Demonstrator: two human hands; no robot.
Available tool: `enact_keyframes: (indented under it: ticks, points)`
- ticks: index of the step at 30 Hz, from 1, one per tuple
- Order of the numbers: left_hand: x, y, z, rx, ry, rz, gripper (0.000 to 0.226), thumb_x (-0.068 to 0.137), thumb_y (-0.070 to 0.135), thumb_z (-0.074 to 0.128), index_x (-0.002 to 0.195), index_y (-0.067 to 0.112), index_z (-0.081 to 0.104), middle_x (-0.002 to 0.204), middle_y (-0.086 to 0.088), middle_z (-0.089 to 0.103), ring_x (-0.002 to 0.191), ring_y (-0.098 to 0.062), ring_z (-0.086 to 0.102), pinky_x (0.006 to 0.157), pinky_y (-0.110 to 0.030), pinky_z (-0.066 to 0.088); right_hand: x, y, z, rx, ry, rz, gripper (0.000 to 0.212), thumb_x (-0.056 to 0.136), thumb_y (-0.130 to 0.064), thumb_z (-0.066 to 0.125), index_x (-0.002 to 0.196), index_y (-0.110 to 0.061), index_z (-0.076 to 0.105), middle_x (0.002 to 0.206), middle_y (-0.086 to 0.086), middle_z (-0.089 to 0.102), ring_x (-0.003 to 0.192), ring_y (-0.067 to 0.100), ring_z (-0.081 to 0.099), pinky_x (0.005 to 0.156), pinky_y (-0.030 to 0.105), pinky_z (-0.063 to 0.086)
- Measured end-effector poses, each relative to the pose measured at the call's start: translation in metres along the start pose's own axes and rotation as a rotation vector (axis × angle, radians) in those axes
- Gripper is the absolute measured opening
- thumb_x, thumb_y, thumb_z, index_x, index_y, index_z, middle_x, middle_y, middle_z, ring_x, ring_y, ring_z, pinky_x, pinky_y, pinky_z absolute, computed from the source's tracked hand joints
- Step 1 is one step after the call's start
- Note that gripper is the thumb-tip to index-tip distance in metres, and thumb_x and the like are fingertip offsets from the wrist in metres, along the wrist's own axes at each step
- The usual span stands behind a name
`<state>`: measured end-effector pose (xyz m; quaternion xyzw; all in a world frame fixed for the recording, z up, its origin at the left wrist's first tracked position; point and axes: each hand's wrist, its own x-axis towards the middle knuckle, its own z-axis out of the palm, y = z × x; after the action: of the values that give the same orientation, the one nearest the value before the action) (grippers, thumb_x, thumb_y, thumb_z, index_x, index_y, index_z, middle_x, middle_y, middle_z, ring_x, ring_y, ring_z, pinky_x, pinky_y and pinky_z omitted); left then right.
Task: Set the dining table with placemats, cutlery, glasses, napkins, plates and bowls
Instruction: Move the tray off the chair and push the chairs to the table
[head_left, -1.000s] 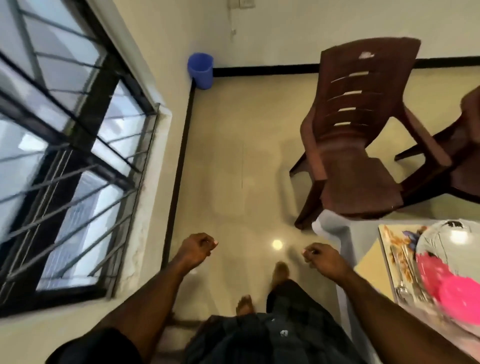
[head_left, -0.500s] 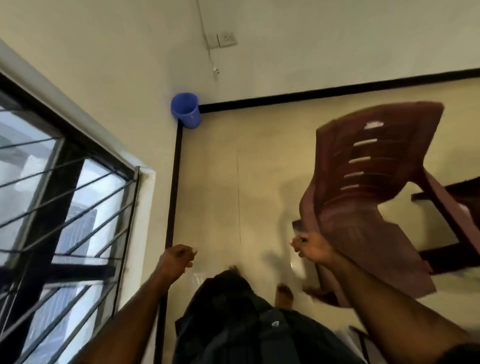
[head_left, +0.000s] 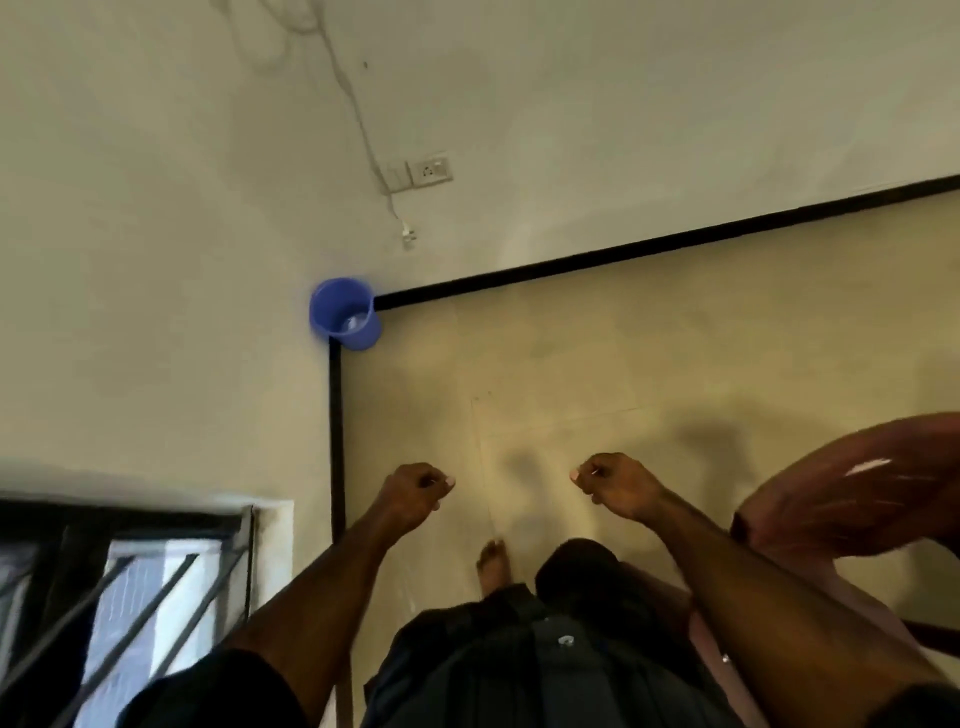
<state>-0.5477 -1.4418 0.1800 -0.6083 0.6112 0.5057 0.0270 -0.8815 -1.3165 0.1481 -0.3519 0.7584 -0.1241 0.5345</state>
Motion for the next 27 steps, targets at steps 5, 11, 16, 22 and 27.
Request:
enact_keyframes:
  ticks: [5, 11, 16, 22, 27]
  points:
    - [0.116, 0.11, -0.038, 0.168, -0.081, 0.124, 0.022, 0.096, 0.043, 0.075, 0.096, 0.021, 0.075, 0.091, 0.0, 0.077, 0.078, -0.013, 0.076, 0.076, -0.035, 0.06, 0.081, -0.01, -0.072, 0.172, 0.109, 0.091, 0.036, 0.082, -0.065, 0.073, 0.087, -0.029, 0.073, 0.084, -0.002, 0.078, 0.079, 0.019, 0.076, 0.083, 0.039, 0.061]
    - [0.231, 0.248, -0.027, 0.295, -0.14, 0.206, 0.02, 0.096, 0.045, 0.074, 0.096, 0.024, 0.075, 0.092, 0.003, 0.076, 0.082, -0.013, 0.076, 0.08, -0.037, 0.061, 0.137, 0.0, -0.166, 0.28, 0.2, 0.222, 0.039, 0.092, -0.054, 0.071, 0.093, -0.015, 0.072, 0.089, 0.005, 0.076, 0.073, 0.02, 0.071, 0.06, 0.027, 0.049]
    - [0.313, 0.419, 0.038, 0.443, -0.318, 0.407, 0.02, 0.095, 0.049, 0.074, 0.097, 0.029, 0.075, 0.095, 0.005, 0.075, 0.086, -0.014, 0.074, 0.082, -0.037, 0.061, 0.136, 0.03, -0.28, 0.195, 0.278, 0.305, 0.039, 0.092, -0.065, 0.065, 0.1, -0.026, 0.071, 0.109, -0.002, 0.071, 0.098, 0.019, 0.068, 0.085, 0.033, 0.055]
    - [0.357, 0.593, 0.188, 0.72, -0.644, 0.783, 0.019, 0.092, 0.051, 0.073, 0.092, 0.031, 0.074, 0.09, 0.006, 0.075, 0.085, -0.013, 0.073, 0.084, -0.038, 0.06, 0.059, 0.078, -0.369, 0.111, 0.675, 0.54, 0.045, 0.097, -0.062, 0.055, 0.126, -0.03, 0.065, 0.125, -0.001, 0.07, 0.112, 0.023, 0.065, 0.096, 0.037, 0.052]
    - [0.324, 0.682, 0.333, 0.963, -0.959, 1.11, 0.02, 0.091, 0.047, 0.076, 0.093, 0.028, 0.074, 0.091, 0.01, 0.074, 0.086, -0.011, 0.069, 0.083, -0.032, 0.057, 0.001, 0.097, -0.344, 0.042, 0.963, 0.807, 0.042, 0.099, -0.053, 0.05, 0.129, -0.028, 0.065, 0.124, -0.001, 0.067, 0.12, 0.027, 0.059, 0.102, 0.043, 0.044]
